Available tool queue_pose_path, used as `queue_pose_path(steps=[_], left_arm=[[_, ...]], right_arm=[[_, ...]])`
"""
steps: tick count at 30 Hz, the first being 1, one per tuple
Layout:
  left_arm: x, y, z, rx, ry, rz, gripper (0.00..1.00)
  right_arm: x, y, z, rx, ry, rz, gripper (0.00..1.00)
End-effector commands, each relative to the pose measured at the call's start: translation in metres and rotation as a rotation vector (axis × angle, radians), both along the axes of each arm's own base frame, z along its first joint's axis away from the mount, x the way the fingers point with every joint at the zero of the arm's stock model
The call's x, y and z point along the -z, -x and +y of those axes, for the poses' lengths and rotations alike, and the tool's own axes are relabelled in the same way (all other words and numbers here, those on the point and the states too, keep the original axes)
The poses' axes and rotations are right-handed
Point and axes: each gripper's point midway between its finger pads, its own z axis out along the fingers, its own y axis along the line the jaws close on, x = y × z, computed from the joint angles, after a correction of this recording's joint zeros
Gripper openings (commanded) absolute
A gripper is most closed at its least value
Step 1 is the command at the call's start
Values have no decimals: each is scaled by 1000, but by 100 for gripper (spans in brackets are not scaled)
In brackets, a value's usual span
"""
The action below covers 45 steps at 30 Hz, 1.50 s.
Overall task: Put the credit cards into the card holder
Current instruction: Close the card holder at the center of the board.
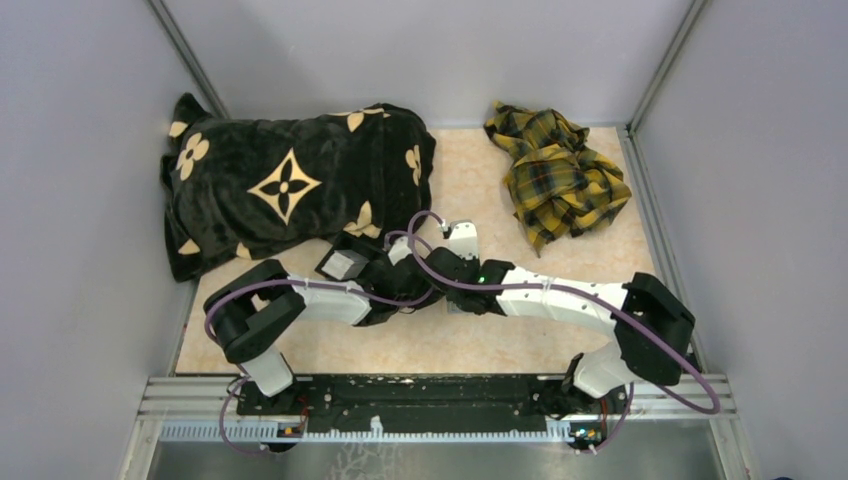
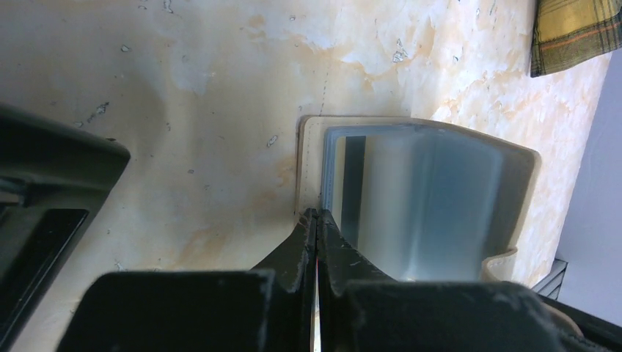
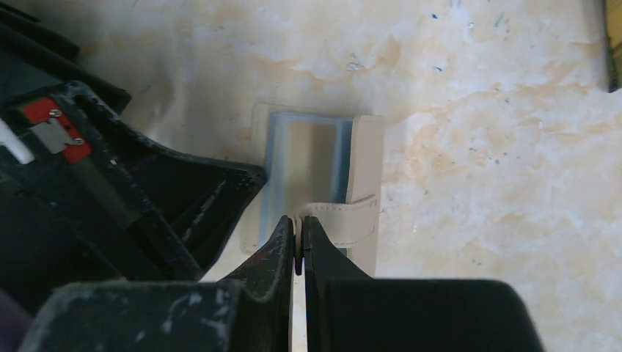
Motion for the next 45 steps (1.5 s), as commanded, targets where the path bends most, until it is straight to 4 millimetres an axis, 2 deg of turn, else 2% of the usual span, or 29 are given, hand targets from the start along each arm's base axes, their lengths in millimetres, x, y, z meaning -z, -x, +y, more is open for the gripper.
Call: queue_pose_path(steps=[1, 7, 10, 14, 17, 28, 31, 35, 40, 45], left_arm=[[56, 37, 54, 17, -226, 155, 2], [56, 40, 59, 8, -222, 161, 2], [56, 41, 63, 2, -231, 160, 2], [56, 41, 65, -6, -240, 159, 1], [55, 40, 66, -12, -244, 159, 1], [60, 40, 66, -20, -265, 175, 1], [62, 40, 67, -20, -271, 181, 1], [64, 41, 67, -21, -276, 186, 1], [67, 43, 71, -19, -295, 194, 1], [74, 47, 77, -16, -316, 212, 1]], right_arm=[[-20, -5, 39, -28, -136, -30, 0], [-14, -1, 60, -65, -175, -16, 3], [-19, 2, 71, -97, -193, -16, 12], [-31, 7, 81, -144, -227, -21, 32], [-41, 12, 85, -174, -255, -24, 42], [-82, 28, 77, -243, -386, -69, 45], [-92, 27, 57, -189, -383, -108, 45], [-84, 20, 5, -10, -316, -159, 44], [-46, 11, -52, 197, -298, -138, 39], [-16, 4, -89, 344, -319, -119, 37]])
